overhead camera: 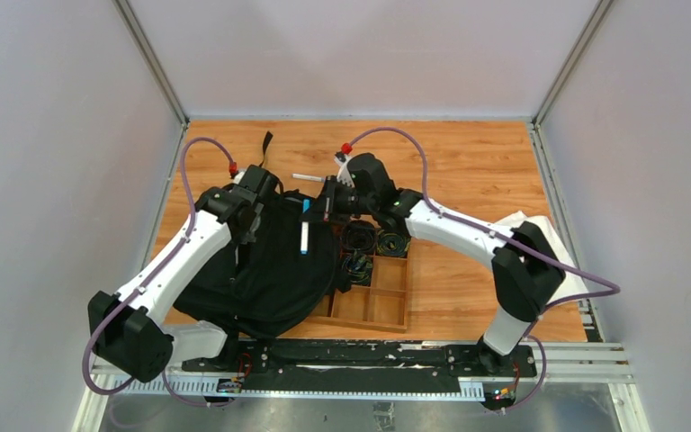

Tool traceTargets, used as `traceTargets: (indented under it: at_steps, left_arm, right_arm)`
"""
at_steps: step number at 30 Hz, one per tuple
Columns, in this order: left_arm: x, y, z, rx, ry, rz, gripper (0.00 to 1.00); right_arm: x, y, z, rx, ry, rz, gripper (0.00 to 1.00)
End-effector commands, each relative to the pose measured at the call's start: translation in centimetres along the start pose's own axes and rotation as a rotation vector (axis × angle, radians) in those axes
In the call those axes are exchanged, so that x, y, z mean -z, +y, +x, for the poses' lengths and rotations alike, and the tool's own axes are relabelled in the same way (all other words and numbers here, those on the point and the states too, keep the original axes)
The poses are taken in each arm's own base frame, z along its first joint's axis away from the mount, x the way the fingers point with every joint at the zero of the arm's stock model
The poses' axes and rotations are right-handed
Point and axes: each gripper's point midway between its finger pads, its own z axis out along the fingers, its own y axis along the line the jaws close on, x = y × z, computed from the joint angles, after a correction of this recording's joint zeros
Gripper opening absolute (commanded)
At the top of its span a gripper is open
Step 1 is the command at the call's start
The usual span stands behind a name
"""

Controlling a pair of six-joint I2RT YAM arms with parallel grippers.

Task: Pack the student bag
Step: Place the stationery in the student bag.

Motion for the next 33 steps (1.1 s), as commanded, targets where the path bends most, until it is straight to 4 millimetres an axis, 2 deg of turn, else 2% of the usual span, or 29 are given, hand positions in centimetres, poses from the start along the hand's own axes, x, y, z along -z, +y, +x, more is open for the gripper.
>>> traceTargets:
  at_steps: [1, 7, 14, 22, 26, 33]
  left_arm:
    - [1.7, 0.6, -1.9, 0.058, -0.069, 0.031, 0.02]
    - [3.5, -0.2, -2.7, 0.097, -0.11, 0.145, 0.0]
    - [3.9, -1.2, -2.5, 0.107, -0.098, 0.212, 0.0]
    - [4.5, -1.8, -2.1, 0.125, -0.096, 0.264, 0.0]
    - [4.4, -2.3, -2.0, 0.118, -0.084, 0.283, 0.0]
    - [5.1, -2.2, -2.7, 0.127, -0.108, 0.297, 0.0]
  right_arm:
    - [-2.1, 3.7, 0.1, -0.029, 0.02, -0.12, 0.0]
    - [-4.5, 4.8, 0.8, -0.05, 0.058, -0.161, 0.0]
    - [-7.1, 5.2, 1.6, -0.088, 0.085, -0.177, 0.0]
    - [-10.4, 5.5, 1.3, -0.124, 0.06, -0.177, 0.0]
    - [-11.3, 6.1, 1.7, -0.14, 0.068, -0.185, 0.0]
    - [-11.9, 5.8, 4.4, -0.142, 0.143, -0.174, 0.0]
